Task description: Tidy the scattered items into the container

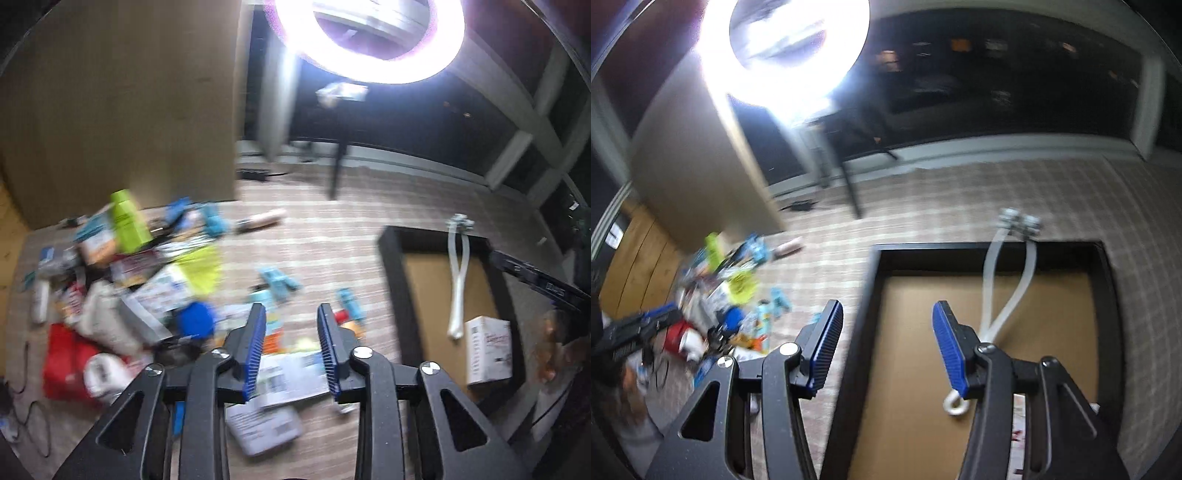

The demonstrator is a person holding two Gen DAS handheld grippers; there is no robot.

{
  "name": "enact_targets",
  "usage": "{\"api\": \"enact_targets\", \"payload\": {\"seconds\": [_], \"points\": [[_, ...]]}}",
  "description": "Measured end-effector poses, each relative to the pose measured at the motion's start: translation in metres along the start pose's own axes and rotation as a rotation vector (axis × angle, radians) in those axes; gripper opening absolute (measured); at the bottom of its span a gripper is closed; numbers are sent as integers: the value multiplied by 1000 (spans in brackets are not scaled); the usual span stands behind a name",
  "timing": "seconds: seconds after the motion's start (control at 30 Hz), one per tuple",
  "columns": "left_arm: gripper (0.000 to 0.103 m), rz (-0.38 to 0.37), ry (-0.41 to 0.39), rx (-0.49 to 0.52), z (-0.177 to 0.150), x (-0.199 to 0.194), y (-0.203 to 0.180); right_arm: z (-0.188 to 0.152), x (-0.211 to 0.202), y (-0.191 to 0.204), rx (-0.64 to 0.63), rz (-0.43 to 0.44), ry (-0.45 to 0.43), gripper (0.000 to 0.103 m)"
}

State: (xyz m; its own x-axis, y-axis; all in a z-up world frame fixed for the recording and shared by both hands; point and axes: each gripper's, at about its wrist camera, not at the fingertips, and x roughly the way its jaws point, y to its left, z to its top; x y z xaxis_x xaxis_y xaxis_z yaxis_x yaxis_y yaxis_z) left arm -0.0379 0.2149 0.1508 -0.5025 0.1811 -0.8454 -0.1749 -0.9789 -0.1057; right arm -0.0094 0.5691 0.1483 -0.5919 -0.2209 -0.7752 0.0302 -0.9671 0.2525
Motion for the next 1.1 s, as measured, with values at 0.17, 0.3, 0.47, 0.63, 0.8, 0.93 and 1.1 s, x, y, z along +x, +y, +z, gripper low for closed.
{"api": "enact_targets", "payload": {"seconds": [0.17, 0.3, 0.47, 0.63, 0.8, 0.93, 1.1], "points": [[33, 63, 26, -59, -33, -14, 58, -17, 14, 50, -134, 18, 56, 50], [36, 70, 67, -93, -62, -13, 84, -35, 32, 81, -183, 63, 126, 50], [36, 19, 111, -91, -79, 3, 77, -63, 56, 107, -196, 65, 192, 50], [41, -67, 157, -37, -75, 33, 47, -93, 81, 118, -185, 56, 258, 49], [41, -105, 219, 6, -66, 66, 24, -110, 97, 123, -194, 18, 288, 40], [41, -133, 266, 5, -64, 87, 20, -114, 107, 121, -164, 29, 307, 35], [41, -165, 305, -8, -62, 104, 24, -119, 118, 125, -150, 30, 328, 35]]}}
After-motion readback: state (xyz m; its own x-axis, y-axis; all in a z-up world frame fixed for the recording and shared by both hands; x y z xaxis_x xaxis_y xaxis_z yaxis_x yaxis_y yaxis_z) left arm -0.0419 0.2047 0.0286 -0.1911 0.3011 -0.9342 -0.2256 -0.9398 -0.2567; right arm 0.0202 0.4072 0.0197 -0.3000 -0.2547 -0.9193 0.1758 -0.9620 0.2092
